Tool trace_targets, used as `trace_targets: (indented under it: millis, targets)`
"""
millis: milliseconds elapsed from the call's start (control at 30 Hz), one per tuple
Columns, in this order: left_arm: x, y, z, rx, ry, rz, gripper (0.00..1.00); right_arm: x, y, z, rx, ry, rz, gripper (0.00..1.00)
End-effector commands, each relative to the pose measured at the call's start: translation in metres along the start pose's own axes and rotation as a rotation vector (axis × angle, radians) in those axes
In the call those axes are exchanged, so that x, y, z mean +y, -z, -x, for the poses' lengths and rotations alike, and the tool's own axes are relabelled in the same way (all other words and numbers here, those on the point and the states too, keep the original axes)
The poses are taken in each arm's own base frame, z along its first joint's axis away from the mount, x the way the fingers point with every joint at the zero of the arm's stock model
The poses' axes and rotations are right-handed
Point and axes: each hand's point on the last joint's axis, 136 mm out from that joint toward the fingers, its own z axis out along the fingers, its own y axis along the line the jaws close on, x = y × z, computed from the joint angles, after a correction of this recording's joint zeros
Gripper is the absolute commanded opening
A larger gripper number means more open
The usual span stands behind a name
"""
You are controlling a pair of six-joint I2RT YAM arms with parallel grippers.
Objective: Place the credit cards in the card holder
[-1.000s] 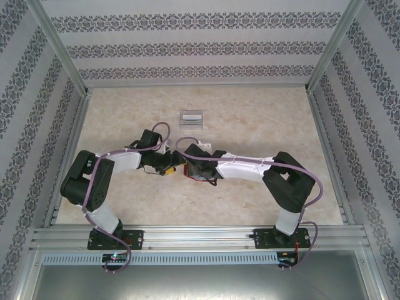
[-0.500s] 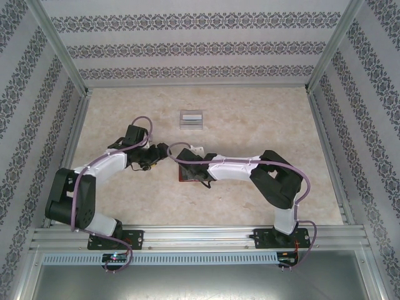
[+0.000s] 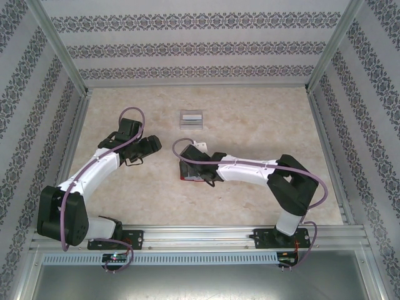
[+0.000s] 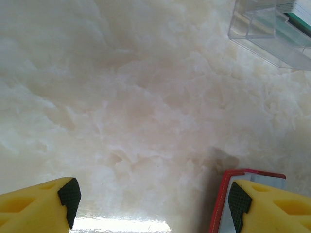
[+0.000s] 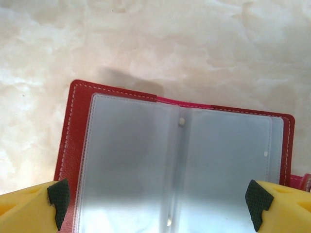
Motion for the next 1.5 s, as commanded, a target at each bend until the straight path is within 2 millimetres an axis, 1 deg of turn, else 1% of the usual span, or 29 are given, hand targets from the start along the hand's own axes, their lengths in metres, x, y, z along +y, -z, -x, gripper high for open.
trace_targets:
  millis: [0,100,167,233,333,500,567,700,767,800,867,1033,1133,1233,1367,1467]
  targets:
    - [0.005,-0.003,-0.006,0.026,0.004,0.005,0.81,-0.008,0.002,0.011,-0.023,-0.021,-0.002,0.96]
    - [0.003,-0.006,-0.007,0.035,0.002,-0.009,0.81,-0.009,-0.002,0.012,-0.012,-0.032,0.034,0.95]
    - [0.002,-0.006,-0.007,0.046,-0.001,-0.009,0.81,-0.014,-0.008,0.008,0.015,-0.048,0.033,0.92]
    - [0.001,-0.004,-0.006,0.046,-0.005,-0.010,0.81,-0.013,-0.012,0.002,0.036,-0.051,0.054,0.90]
    - [0.002,-0.004,-0.006,0.036,-0.007,-0.009,0.82,-0.008,-0.014,-0.002,0.048,-0.015,0.064,0.90]
    - [0.004,-0.004,-0.008,0.048,-0.007,0.002,0.81,0.001,-0.021,-0.012,0.082,0.041,0.062,0.93]
    - [0.006,-0.005,-0.008,0.046,-0.010,0.010,0.81,0.001,-0.025,-0.017,0.093,0.064,0.043,0.94]
    - [0.008,-0.003,-0.010,0.053,-0.015,0.021,0.81,-0.009,-0.040,-0.031,0.124,0.101,-0.032,0.96]
    - [0.010,-0.004,-0.011,0.050,-0.016,0.026,0.81,-0.011,-0.040,-0.034,0.120,0.102,-0.034,0.96]
    - [0.010,-0.003,-0.010,0.047,-0.018,0.028,0.82,-0.011,-0.037,-0.032,0.104,0.098,-0.021,0.96]
    - [0.010,-0.003,-0.011,0.053,-0.021,0.031,0.81,-0.010,-0.023,-0.023,0.059,0.086,0.003,0.96]
    - [0.004,-0.001,-0.008,0.042,-0.023,-0.002,0.82,-0.001,0.024,0.017,-0.073,0.104,0.071,0.97]
    - [-0.003,-0.004,-0.007,0.053,-0.021,-0.028,0.82,-0.004,0.045,0.039,-0.138,0.102,0.080,0.98]
    - [-0.010,-0.005,-0.006,0.068,-0.018,-0.059,0.82,-0.017,0.052,0.058,-0.182,0.058,0.066,0.98]
    - [-0.017,-0.006,-0.003,0.064,-0.014,-0.090,0.82,-0.036,0.049,0.077,-0.195,0.016,0.047,0.97]
    - [-0.022,-0.004,0.001,0.064,-0.017,-0.096,0.82,-0.053,0.046,0.095,-0.218,0.002,0.017,0.97]
